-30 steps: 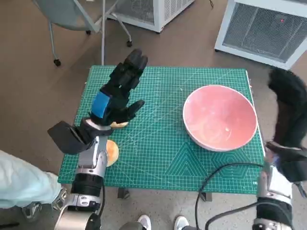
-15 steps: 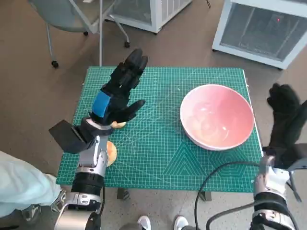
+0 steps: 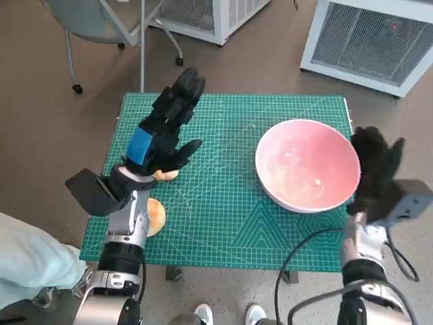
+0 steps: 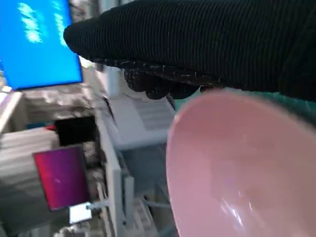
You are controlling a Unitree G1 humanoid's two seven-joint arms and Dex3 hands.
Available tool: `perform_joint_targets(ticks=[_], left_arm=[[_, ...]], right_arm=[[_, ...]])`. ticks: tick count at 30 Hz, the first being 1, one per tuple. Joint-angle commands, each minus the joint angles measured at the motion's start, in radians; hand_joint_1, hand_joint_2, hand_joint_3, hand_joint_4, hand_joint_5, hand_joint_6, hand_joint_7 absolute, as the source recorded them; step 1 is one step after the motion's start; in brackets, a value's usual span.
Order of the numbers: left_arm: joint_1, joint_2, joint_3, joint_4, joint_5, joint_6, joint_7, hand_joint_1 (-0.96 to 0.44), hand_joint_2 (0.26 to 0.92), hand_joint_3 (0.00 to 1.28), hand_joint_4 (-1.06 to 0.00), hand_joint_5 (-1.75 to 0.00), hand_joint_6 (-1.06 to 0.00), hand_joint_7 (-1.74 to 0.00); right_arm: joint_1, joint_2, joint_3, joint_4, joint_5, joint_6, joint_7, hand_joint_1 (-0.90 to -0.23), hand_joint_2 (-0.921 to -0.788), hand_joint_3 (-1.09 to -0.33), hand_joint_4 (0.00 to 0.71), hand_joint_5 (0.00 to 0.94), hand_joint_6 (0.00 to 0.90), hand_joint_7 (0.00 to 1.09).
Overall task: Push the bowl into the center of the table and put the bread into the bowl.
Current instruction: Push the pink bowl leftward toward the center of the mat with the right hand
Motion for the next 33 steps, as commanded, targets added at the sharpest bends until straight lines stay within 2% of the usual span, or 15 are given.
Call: perform_joint_targets(ticks=[1, 11, 19, 21, 25, 33], left_arm=[[0.002, 0.013, 0.009, -0.016, 0.001, -0.006, 0.003, -0.64, 0.921, 0.32, -0.10, 0.00, -0.18, -0.01], [0.029, 0.026, 0.009, -0.051, 0.019, -0.016, 0.025, -0.65, 0.921, 0.32, -0.10, 0.00, -0.19, -0.01], [0.035, 0.027, 0.007, -0.061, 0.024, -0.012, 0.033, -0.66, 0.921, 0.33, -0.10, 0.00, -0.19, -0.01], [0.052, 0.038, 0.013, -0.079, 0.035, -0.015, 0.047, -0.67, 0.921, 0.33, -0.10, 0.00, -0.19, -0.01], [0.074, 0.050, 0.016, -0.103, 0.045, -0.015, 0.065, -0.67, 0.921, 0.33, -0.11, -0.01, -0.19, -0.01], [0.108, 0.060, 0.017, -0.151, 0.050, 0.004, 0.089, -0.67, 0.921, 0.33, -0.11, -0.01, -0.19, -0.01]], right_arm=[[-0.022, 0.024, -0.003, 0.032, 0.011, 0.043, 0.012, -0.587, -0.921, -0.763, 0.247, 0.002, 0.157, 0.37], [-0.076, 0.062, -0.022, 0.057, 0.038, 0.088, 0.066, -0.635, -0.921, -0.723, 0.263, 0.007, 0.189, 0.35], [-0.079, 0.065, -0.028, 0.057, 0.038, 0.090, 0.072, -0.649, -0.921, -0.713, 0.268, 0.007, 0.200, 0.35], [-0.106, 0.086, -0.034, 0.065, 0.048, 0.115, 0.083, -0.649, -0.921, -0.705, 0.265, 0.005, 0.201, 0.34], [-0.133, 0.109, -0.038, 0.072, 0.058, 0.143, 0.086, -0.649, -0.921, -0.688, 0.260, 0.002, 0.204, 0.34], [-0.158, 0.139, -0.030, 0.079, 0.046, 0.160, 0.070, -0.624, -0.921, -0.677, 0.261, 0.002, 0.218, 0.33]])
